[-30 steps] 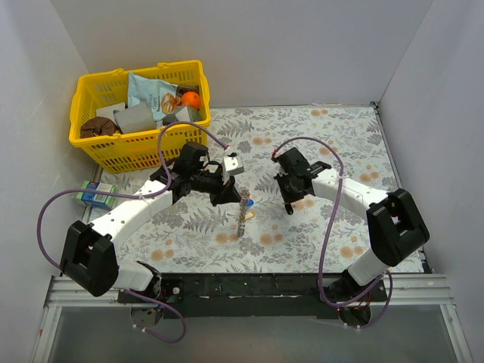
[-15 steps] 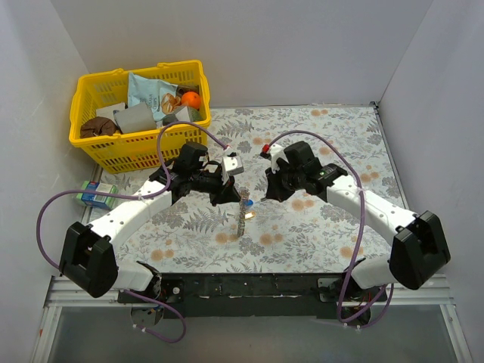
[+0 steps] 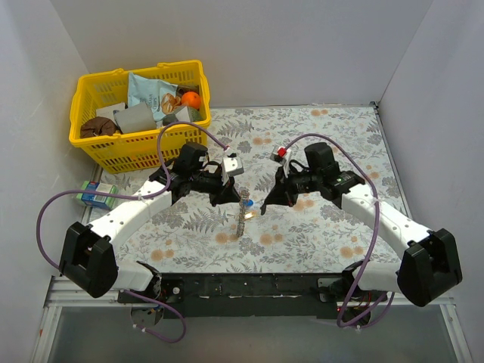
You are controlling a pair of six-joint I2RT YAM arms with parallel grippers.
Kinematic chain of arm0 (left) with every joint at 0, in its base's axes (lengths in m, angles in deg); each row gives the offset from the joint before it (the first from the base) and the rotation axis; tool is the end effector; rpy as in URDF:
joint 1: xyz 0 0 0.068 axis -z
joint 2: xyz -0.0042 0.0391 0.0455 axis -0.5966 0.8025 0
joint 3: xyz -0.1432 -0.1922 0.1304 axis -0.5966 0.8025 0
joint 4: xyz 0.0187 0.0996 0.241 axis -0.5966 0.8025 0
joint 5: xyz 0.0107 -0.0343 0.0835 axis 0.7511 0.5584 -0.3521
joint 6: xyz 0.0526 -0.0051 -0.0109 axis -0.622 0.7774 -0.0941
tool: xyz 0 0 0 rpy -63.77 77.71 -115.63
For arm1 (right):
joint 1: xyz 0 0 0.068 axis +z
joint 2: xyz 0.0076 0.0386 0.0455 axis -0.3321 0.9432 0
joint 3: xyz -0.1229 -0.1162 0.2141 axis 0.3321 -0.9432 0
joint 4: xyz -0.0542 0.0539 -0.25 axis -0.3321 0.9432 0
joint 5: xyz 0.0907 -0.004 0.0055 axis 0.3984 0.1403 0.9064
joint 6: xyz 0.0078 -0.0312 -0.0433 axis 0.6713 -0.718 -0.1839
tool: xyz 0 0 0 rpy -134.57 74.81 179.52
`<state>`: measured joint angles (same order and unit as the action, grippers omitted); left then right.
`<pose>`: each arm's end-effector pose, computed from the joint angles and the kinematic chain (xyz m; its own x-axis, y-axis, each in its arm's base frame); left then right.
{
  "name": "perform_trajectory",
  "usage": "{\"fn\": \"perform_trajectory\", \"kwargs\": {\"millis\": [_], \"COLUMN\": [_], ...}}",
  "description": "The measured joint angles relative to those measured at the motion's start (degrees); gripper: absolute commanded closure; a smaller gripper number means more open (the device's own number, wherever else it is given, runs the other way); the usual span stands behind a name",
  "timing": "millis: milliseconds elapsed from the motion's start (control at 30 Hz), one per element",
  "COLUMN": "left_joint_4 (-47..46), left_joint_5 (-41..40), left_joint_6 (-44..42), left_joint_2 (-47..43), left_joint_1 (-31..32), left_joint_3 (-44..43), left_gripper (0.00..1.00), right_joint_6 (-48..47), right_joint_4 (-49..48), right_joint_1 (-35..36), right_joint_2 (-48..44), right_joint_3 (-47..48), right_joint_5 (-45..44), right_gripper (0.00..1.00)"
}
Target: Put the keys on the keyring
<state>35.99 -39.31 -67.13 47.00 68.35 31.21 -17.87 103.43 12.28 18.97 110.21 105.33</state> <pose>0.2251 -0.1688 0.2768 -0.7662 0.2833 -0.5768 0.6402 0.4147 -0.6467 0.2212 0.1641 0.2775 -0.4225 -0.3541 -0.8343 -0.8912 0.3301 0.3112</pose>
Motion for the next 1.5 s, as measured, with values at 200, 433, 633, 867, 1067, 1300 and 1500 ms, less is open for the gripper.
{"fn": "perform_trajectory", "kwargs": {"millis": [200,433,633,867,1067,1300,1500], "left_joint_4": [0.0,0.0,0.0,0.0,0.0,0.0,-0.1], "left_joint_5": [0.0,0.0,-0.1,-0.2,-0.4,-0.4,-0.4], "left_joint_6": [-0.4,-0.6,-0.8,-0.9,-0.9,-0.9,-0.9], "left_joint_2": [0.0,0.0,0.0,0.0,0.0,0.0,0.0], "left_joint_1": [0.0,0.0,0.0,0.0,0.0,0.0,0.0], "left_joint_3": [0.0,0.0,0.0,0.0,0.0,0.0,0.0], "left_gripper": [1.00,1.00,1.00,1.00,1.00,1.00,1.00], "right_joint_6": [1.7,4.0,4.7,5.1,5.5,5.7,5.7], "right_joint_4": [-5.2,-8.8,-9.6,-9.7,-9.7,-9.6,-9.6], "right_joint_1": [-5.8,-6.9,-6.9,-6.9,-6.9,-4.9,-1.2], "right_joint_2": [-3.3,-3.5,-3.5,-3.0,-1.4,0.4,3.1], "right_joint_3": [-1.5,-1.5,-1.5,-1.5,-1.5,-0.7,0.8], "right_joint_5": [13.0,18.6,19.9,20.1,19.8,18.3,16.5], "right_gripper": [0.99,0.99,0.99,0.99,0.99,0.99,0.99]}}
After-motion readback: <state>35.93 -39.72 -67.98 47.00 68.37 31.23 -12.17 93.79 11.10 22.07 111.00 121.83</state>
